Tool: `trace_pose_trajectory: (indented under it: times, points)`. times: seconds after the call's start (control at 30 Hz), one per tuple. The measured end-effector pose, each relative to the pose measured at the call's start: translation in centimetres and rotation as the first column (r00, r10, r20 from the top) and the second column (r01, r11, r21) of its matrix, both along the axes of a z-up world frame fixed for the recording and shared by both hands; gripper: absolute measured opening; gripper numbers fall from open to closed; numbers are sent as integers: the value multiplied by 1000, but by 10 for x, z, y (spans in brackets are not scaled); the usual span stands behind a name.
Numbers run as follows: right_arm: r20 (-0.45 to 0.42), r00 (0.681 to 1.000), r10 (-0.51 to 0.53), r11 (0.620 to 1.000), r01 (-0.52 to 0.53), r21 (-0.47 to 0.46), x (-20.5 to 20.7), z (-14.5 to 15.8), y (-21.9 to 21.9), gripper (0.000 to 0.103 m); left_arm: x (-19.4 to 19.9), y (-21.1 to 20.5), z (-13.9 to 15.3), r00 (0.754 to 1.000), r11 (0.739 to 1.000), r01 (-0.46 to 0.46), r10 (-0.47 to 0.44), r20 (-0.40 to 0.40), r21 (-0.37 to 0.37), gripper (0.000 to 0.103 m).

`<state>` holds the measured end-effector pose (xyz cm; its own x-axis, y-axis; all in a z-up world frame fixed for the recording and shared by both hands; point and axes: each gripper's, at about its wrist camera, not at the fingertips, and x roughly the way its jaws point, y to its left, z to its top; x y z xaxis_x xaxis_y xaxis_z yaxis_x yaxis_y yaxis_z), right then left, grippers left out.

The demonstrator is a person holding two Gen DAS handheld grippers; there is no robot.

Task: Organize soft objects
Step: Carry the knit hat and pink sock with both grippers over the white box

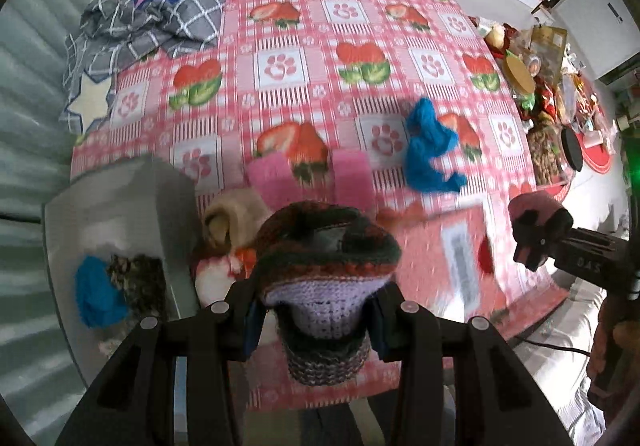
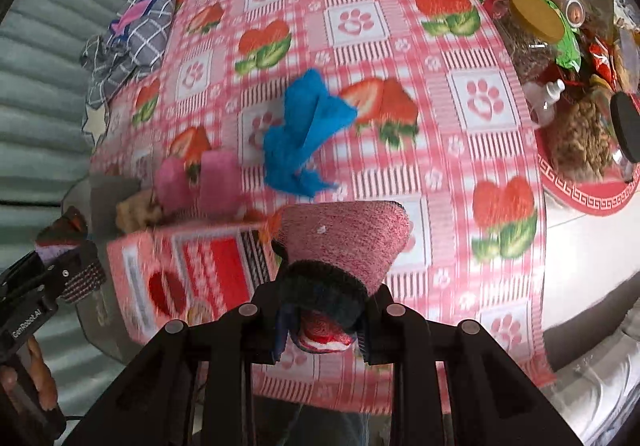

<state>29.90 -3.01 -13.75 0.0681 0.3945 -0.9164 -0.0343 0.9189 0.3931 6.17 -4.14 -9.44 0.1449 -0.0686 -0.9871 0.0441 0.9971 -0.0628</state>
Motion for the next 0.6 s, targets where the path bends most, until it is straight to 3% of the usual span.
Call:
trace_pose_trajectory:
  times: [0.27,0.6]
  points:
    - [-9,1000,14,1000,-14,-5,-37,7,19,28,-42,15,-1,1000,1000,-2,1,-12,-23,46]
    - [-18,998,68,998,-68,-7,-75,17,54,28,-80,49,-1,998,997,-66,65,-18,-50,46]
